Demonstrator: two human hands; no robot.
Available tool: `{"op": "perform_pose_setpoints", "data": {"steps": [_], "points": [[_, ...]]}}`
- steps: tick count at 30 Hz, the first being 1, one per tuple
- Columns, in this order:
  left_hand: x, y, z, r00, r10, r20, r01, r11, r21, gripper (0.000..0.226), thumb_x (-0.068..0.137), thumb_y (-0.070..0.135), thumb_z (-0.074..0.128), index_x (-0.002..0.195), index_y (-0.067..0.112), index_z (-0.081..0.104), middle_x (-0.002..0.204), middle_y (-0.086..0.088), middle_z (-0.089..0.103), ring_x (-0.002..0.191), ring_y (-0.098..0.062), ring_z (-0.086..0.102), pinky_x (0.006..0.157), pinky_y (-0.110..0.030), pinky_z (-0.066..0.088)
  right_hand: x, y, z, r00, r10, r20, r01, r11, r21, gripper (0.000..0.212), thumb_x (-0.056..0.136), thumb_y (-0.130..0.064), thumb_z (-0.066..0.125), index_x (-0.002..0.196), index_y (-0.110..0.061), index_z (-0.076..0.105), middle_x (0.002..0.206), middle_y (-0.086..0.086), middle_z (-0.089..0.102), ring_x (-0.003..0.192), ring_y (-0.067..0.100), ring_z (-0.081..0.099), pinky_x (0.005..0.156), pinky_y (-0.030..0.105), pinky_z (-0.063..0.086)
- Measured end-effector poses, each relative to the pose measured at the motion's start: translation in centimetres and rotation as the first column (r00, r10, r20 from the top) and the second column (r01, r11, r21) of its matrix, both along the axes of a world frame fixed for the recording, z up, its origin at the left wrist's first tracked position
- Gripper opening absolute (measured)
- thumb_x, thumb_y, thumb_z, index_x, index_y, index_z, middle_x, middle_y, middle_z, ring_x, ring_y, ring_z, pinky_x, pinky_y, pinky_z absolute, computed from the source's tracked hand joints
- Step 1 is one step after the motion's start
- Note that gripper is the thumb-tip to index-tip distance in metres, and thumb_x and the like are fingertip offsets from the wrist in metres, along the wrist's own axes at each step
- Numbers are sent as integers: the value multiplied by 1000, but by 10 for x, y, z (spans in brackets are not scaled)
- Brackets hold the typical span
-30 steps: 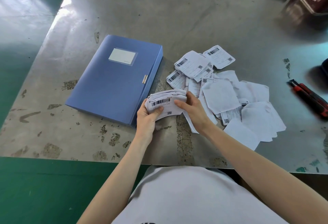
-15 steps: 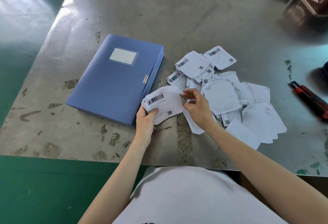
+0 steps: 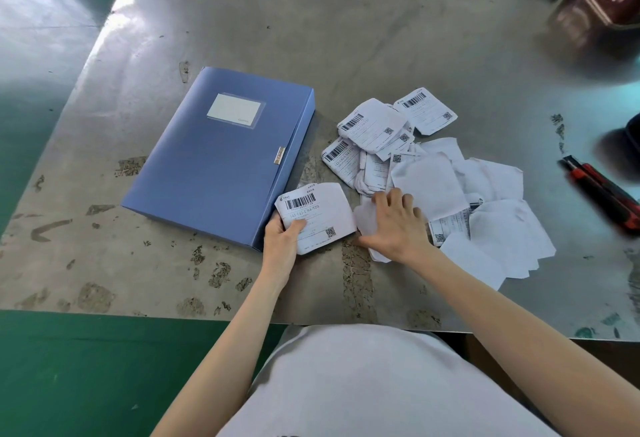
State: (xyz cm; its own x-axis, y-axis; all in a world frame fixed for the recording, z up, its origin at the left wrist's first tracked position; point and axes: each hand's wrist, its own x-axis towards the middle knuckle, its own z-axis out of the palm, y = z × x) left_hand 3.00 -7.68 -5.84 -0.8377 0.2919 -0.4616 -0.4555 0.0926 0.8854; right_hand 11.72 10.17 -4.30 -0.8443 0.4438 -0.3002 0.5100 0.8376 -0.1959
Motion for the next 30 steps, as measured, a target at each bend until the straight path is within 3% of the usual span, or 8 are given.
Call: {"op": "perform_pose_setpoints", "data": {"steps": [5, 10, 14, 17, 21, 27, 30], "points": [[5, -2, -1, 992, -84, -89, 80, 996, -48, 32, 90, 2, 56, 101, 31, 64, 97, 15, 72, 89, -3, 69, 64, -17, 54, 1, 2, 0, 999, -33, -9, 32, 999, -29, 71, 67, -45, 67, 122, -13, 36, 121, 11, 37, 110, 31, 39, 85, 41, 39], [3, -2, -3, 994, -77, -76, 74, 996, -40, 31, 90, 3, 57, 101, 32, 65, 98, 15, 73, 90, -5, 70, 65, -18, 54, 1, 2, -2, 999, -40, -5, 40, 999, -34, 73, 67, -46, 68, 123, -14, 35, 122, 11, 36, 109, 32, 38, 84, 41, 38], [2, -3, -4, 997, -57, -47, 56, 998, -24, 30, 90, 4, 58, 104, 29, 64, 99, 12, 73, 91, -7, 70, 65, -18, 55, -1, 3, 0, 1000, -15, 14, 16, 998, -65, 74, 68, -46, 65, 132, -27, 32, 120, 9, 34, 109, 32, 37, 85, 43, 39], [2, -4, -4, 998, -44, -37, 43, 999, -16, 29, 90, 4, 58, 106, 28, 63, 98, 13, 73, 90, -6, 70, 65, -18, 55, -2, 4, 3, 1000, 0, 23, 2, 997, -76, 63, 70, -44, 63, 126, -34, 38, 116, 7, 33, 108, 30, 37, 84, 42, 38], [1, -4, -3, 998, -45, -34, 44, 999, -6, 29, 90, 4, 58, 106, 28, 63, 96, 15, 73, 90, -6, 70, 65, -17, 54, -2, 4, 6, 999, -14, 34, 19, 992, -126, 51, 70, -39, 63, 116, -33, 41, 114, 5, 32, 107, 30, 36, 85, 43, 37], [1, -6, -4, 999, -47, -26, 47, 999, 1, 29, 90, 4, 58, 105, 29, 63, 94, 17, 73, 88, -4, 70, 64, -15, 53, -9, 6, 10, 996, -27, 91, 41, 987, -153, 50, 67, -36, 64, 111, -28, 41, 116, 6, 30, 108, 31, 36, 85, 43, 37], [1, -7, -4, 998, -52, -26, 52, 999, 8, 30, 91, 4, 58, 105, 29, 63, 93, 18, 74, 89, -3, 70, 65, -15, 53, -10, 6, 9, 994, -1, 113, 15, 992, -128, 52, 68, -45, 63, 109, -25, 40, 116, 7, 30, 109, 32, 36, 82, 43, 36]]}}
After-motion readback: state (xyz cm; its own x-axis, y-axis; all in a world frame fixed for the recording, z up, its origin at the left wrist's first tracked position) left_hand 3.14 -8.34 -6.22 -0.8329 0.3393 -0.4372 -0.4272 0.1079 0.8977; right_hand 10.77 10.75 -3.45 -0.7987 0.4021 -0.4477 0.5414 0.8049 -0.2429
